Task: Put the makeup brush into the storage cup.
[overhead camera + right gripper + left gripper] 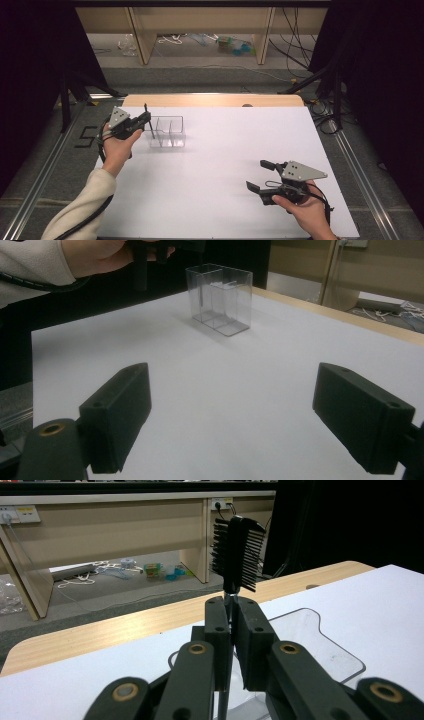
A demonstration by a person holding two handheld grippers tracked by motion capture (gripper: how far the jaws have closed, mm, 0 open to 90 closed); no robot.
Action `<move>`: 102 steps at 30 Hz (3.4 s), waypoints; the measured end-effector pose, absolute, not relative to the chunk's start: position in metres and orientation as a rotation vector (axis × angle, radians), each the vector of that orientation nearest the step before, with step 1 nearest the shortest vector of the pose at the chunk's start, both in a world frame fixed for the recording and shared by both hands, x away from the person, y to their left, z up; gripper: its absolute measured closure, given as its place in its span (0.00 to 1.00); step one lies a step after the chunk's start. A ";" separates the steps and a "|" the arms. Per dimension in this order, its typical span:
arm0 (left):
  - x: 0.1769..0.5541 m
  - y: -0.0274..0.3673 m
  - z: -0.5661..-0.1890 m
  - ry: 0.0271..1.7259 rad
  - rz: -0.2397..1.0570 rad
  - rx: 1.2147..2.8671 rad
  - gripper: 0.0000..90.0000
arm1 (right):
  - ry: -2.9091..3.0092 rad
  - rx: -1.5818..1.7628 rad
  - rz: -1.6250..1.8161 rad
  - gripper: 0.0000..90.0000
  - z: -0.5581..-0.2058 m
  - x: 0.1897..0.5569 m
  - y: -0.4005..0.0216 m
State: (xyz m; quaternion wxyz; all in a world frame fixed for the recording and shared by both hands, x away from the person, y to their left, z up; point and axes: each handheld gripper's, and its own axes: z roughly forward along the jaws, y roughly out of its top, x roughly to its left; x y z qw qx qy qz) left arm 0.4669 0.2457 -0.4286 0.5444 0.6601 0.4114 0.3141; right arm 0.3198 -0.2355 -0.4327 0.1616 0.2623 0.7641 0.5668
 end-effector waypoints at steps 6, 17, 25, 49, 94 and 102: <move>0.467 0.248 -0.429 0.987 0.735 1.572 0.92 | 2.187 0.747 1.612 0.19 -0.432 0.320 -0.236; 0.465 0.258 -0.426 1.010 0.651 1.705 0.17 | 2.188 0.745 1.614 0.19 -0.432 0.319 -0.236; 0.463 0.258 -0.431 1.016 0.641 1.716 0.14 | 2.184 0.746 1.617 0.19 -0.433 0.320 -0.236; 0.438 0.259 -0.432 0.915 0.629 1.731 0.10 | 2.172 0.743 1.634 0.19 -0.433 0.320 -0.235; 0.391 0.251 -0.430 0.839 0.591 1.729 0.11 | 2.187 0.747 1.614 0.19 -0.432 0.319 -0.236; 0.379 0.251 -0.430 0.828 0.560 1.705 0.11 | 2.187 0.747 1.614 0.19 -0.432 0.319 -0.236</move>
